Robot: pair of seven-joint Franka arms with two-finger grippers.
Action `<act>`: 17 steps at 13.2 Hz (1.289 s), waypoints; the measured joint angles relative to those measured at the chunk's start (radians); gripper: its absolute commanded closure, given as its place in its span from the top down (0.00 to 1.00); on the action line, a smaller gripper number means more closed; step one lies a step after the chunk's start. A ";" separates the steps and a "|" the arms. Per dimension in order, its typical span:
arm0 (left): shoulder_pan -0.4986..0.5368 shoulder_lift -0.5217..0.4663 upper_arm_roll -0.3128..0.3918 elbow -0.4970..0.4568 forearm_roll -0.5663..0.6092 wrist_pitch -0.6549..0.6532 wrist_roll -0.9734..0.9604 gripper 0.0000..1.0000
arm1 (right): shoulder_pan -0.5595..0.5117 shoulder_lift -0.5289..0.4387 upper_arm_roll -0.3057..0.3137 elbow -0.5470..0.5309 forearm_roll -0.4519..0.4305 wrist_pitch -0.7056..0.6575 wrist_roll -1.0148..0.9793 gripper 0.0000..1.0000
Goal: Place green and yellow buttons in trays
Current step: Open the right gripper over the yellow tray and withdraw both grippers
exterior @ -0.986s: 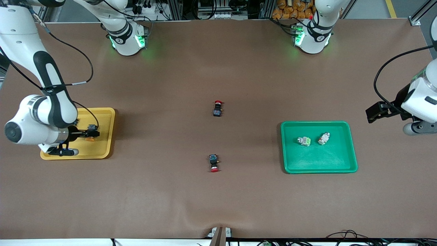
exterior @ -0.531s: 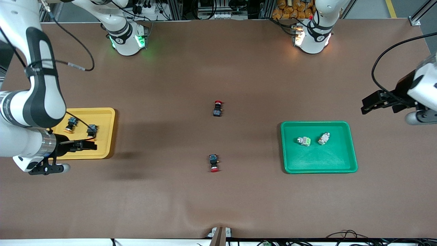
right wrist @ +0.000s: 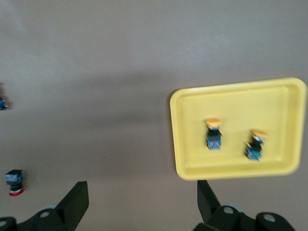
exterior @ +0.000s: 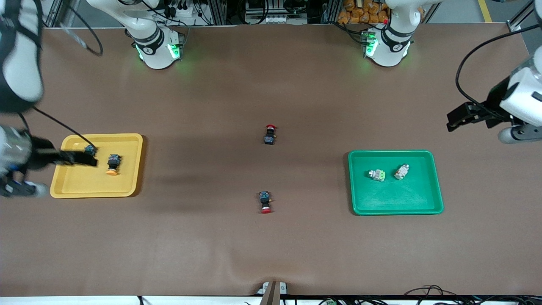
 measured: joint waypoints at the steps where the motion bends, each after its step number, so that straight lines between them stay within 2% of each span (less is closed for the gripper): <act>1: -0.075 -0.029 0.095 -0.041 -0.015 0.010 0.003 1.00 | 0.000 -0.046 0.000 -0.009 -0.003 -0.028 0.011 1.00; 2: -0.117 -0.056 0.154 -0.080 -0.024 0.023 0.010 1.00 | 0.000 -0.094 0.000 -0.035 -0.012 -0.041 0.018 1.00; 3: -0.128 -0.078 0.175 -0.108 -0.028 0.032 0.013 1.00 | 0.000 -0.142 0.000 -0.083 -0.029 -0.036 0.022 1.00; 7: -0.136 -0.127 0.148 -0.146 -0.031 0.040 0.011 1.00 | 0.000 -0.352 0.000 -0.403 -0.055 0.108 0.033 1.00; 9: -0.139 -0.135 0.141 -0.151 -0.035 0.040 0.010 1.00 | 0.001 -0.410 0.003 -0.506 -0.055 0.149 0.033 1.00; 13: -0.139 -0.150 0.127 -0.155 -0.058 0.034 0.010 1.00 | 0.029 -0.418 0.013 -0.522 -0.072 0.170 0.031 1.00; 15: -0.139 -0.165 0.115 -0.156 -0.054 0.019 0.002 1.00 | 0.058 -0.406 0.013 -0.451 -0.120 0.123 0.016 1.00; 17: -0.137 -0.183 0.114 -0.156 -0.046 -0.007 -0.005 1.00 | 0.072 -0.394 0.014 -0.396 -0.114 0.096 -0.035 1.00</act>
